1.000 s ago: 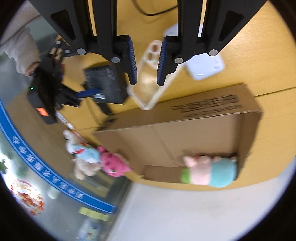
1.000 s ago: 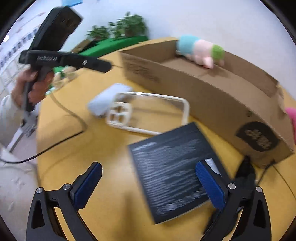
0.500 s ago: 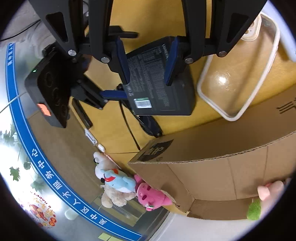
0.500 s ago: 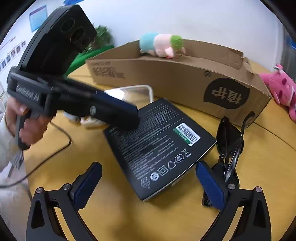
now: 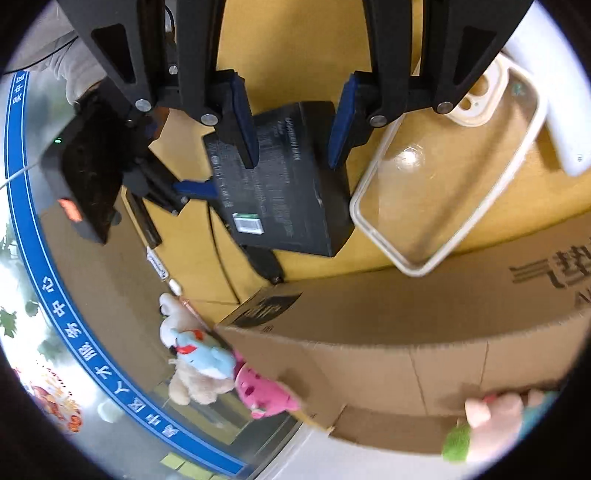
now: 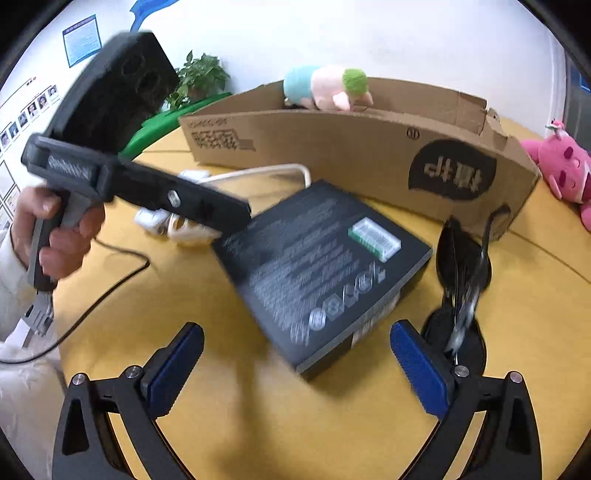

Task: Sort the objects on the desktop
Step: 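Grasp the black product box with the left gripper, then lift the black box into the cardboard box and release it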

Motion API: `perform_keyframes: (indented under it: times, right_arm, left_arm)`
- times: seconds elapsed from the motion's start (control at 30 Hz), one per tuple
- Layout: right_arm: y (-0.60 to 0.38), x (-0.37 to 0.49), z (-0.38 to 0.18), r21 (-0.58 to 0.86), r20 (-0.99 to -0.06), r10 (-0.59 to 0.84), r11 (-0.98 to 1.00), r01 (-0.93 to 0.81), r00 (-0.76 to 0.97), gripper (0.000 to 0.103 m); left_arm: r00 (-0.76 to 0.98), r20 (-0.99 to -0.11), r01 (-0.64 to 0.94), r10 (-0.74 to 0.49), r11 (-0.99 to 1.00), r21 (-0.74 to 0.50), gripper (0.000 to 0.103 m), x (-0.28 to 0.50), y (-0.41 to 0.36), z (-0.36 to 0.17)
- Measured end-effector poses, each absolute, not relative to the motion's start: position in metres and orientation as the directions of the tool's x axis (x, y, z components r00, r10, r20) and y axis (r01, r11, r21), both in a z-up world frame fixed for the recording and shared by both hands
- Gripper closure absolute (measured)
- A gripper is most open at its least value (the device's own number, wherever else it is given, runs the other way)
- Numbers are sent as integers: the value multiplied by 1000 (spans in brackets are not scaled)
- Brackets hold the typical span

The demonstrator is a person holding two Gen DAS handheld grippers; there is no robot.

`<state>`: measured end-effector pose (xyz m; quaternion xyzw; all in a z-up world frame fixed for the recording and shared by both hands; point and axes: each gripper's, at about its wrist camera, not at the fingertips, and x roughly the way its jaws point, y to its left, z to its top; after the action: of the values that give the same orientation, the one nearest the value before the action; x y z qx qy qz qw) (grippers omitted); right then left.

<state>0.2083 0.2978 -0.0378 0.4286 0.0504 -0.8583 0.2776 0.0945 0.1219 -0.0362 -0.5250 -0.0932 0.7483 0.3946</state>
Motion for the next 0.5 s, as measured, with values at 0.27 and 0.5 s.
perform_keyframes:
  times: [0.27, 0.5]
  right_arm:
    - [299, 198, -42, 147, -765, -394, -877, 458, -510, 0]
    - [312, 222, -45, 153, -759, -419, -859, 489, -498, 1]
  left_arm:
    - [-66, -728, -535, 682, -640, -551, 58, 110, 142, -43]
    - [-51, -694, -486, 718, -625, -611, 54, 103, 140, -54]
